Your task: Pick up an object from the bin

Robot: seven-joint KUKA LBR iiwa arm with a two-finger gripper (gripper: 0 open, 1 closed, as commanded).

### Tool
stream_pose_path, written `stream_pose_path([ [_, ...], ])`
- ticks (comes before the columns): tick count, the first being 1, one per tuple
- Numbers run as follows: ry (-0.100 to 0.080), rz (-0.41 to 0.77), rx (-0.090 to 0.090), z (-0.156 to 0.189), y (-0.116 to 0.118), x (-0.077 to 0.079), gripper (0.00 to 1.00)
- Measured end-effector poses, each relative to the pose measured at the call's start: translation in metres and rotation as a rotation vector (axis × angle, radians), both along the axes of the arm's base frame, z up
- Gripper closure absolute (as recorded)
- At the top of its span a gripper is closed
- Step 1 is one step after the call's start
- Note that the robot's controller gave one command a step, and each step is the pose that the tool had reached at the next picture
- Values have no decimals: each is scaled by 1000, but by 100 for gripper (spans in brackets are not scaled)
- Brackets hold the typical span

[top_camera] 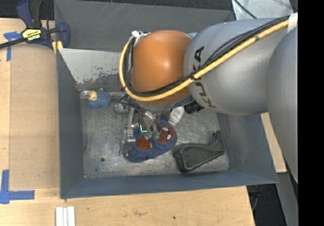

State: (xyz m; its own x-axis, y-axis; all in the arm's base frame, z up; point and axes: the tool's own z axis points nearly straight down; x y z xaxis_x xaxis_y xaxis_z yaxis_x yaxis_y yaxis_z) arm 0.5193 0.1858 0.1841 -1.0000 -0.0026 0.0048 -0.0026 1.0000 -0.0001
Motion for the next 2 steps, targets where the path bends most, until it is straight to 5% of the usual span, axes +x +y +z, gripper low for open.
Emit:
stream_pose_path([
  [1, 1, 101, -2, -89, -52, -35, 0],
  [2, -14, -255, 5, -111, -120, -12, 0],
])
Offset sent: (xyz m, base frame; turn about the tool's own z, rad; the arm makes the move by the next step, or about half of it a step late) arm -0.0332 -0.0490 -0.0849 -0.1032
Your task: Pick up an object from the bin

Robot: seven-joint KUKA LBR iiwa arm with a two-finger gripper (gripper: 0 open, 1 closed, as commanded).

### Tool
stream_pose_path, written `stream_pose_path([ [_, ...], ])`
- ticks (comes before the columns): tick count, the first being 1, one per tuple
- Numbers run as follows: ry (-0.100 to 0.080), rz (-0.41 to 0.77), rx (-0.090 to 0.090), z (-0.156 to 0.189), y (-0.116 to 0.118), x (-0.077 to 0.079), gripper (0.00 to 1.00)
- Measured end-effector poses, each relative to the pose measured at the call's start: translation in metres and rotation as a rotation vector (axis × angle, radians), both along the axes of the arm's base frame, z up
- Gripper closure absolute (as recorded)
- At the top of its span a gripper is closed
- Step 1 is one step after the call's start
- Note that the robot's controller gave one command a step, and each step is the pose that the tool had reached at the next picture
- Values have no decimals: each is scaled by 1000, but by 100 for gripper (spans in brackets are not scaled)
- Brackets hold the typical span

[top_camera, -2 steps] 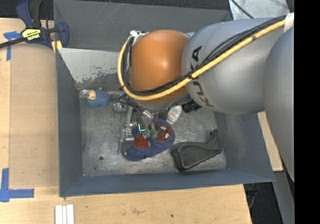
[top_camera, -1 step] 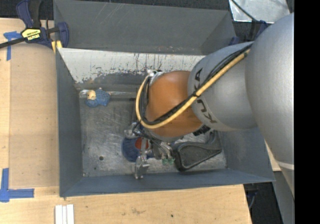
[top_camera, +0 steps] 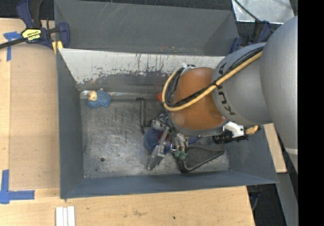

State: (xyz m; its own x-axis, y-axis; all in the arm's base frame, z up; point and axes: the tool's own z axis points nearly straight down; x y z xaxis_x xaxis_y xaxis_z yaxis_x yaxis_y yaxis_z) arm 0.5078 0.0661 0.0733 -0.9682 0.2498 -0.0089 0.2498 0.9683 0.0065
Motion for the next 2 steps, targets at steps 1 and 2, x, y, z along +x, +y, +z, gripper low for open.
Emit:
stream_pose_path([
  [1, -24, -4, 0, 4, -1, 6, 100],
  [2, -1, 230, -6, 172, -12, 23, 100],
])
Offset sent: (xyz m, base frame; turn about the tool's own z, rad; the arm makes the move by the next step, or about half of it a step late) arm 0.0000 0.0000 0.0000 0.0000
